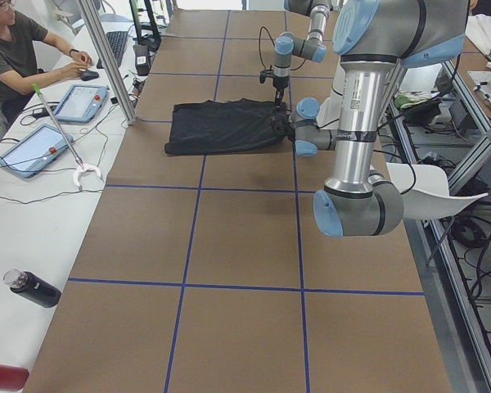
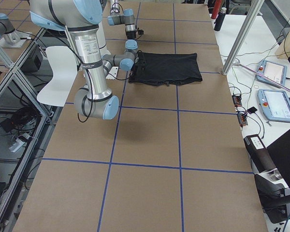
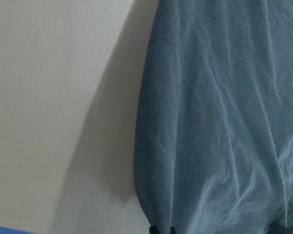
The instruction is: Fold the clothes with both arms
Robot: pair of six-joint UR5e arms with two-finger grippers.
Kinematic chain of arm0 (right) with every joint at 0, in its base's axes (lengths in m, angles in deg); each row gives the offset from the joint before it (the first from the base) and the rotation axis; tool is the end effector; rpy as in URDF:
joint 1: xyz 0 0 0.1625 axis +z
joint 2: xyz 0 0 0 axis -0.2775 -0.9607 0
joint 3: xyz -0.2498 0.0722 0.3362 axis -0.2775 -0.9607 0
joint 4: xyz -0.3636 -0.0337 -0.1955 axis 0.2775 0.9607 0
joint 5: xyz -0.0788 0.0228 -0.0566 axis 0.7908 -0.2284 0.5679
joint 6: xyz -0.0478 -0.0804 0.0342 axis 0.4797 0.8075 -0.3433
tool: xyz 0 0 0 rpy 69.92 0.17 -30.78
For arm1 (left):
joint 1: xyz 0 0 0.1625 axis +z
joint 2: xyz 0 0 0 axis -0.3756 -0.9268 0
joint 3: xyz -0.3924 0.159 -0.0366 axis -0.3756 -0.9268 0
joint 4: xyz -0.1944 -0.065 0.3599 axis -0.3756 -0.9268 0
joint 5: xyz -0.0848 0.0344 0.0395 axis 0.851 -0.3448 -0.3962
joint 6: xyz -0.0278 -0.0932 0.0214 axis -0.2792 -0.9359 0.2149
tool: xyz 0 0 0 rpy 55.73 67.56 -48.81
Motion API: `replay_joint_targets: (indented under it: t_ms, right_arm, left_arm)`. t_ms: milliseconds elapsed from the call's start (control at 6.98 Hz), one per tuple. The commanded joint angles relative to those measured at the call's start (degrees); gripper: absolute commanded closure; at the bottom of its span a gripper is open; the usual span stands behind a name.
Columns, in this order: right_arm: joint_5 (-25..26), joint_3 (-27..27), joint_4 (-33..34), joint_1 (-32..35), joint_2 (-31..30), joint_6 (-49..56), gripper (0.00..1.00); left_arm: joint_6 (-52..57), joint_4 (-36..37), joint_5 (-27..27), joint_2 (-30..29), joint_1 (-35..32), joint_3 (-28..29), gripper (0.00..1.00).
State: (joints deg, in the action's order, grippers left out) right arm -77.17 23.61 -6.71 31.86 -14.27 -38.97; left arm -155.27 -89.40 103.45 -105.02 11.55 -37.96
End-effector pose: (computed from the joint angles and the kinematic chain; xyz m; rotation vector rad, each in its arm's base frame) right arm -0.5579 -0.2745 0.2891 -0.0827 -0.8991 0.1906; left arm 0.5032 -0.2290 0.3153 -0.1385 1.3306 -0.4898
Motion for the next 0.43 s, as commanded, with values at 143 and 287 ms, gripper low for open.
replay_joint_targets:
  t_ms: [143,287]
  right_arm:
    - [-1.7,0.5,0.1,0.7,-0.4,0.0,0.02]
    - [-1.7,0.3,0.2,0.7,-0.6,0.0,0.02]
  left_arm:
    - [0.0,0.0,0.0,0.0,0.0,0.1,1.00]
    - [0.0,0.0,0.0,0.0,0.1,0.2,1.00]
